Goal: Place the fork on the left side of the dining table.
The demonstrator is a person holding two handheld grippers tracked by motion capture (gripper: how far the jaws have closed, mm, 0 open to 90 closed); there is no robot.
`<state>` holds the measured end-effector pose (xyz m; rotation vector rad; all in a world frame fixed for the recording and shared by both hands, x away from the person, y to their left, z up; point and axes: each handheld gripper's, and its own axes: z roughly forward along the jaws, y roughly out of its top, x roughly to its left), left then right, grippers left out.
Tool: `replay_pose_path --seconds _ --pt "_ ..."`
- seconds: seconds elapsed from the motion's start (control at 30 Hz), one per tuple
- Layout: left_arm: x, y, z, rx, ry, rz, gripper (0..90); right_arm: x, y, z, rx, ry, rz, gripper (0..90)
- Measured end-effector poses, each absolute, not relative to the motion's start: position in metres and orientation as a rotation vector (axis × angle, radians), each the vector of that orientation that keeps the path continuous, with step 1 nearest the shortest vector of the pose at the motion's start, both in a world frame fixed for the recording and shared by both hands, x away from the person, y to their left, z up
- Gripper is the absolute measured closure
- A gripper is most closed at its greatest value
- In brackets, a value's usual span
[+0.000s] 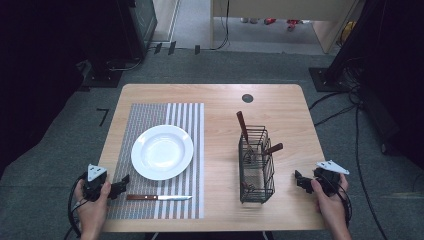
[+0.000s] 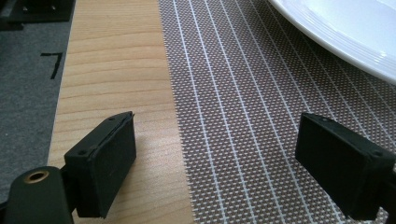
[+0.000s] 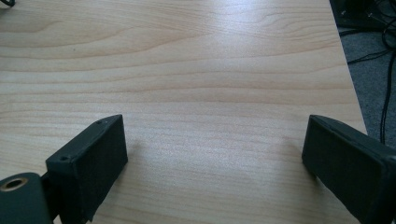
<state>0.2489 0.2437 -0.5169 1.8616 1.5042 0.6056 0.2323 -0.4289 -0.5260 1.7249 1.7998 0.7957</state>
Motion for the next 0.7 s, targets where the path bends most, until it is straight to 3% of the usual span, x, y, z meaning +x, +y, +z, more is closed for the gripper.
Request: replay_pose_path --seconds 0.3,0.4,0.7 --pt "0.246 0.246 -0.502 1.766 1.510 0.671 13.7 0.232 -0.429 -0.526 1.722 1.804 0.795 6.1" --pt "0.245 0.245 -0.489 1.693 1.491 0.647 13.7 0.232 -0.430 -0.526 1.720 1.805 0.794 5.8" --pt "0.249 0.217 -0.460 1.698 1.378 0.601 13.7 0.233 -0.430 -0.526 1.717 1.808 0.795 5.7"
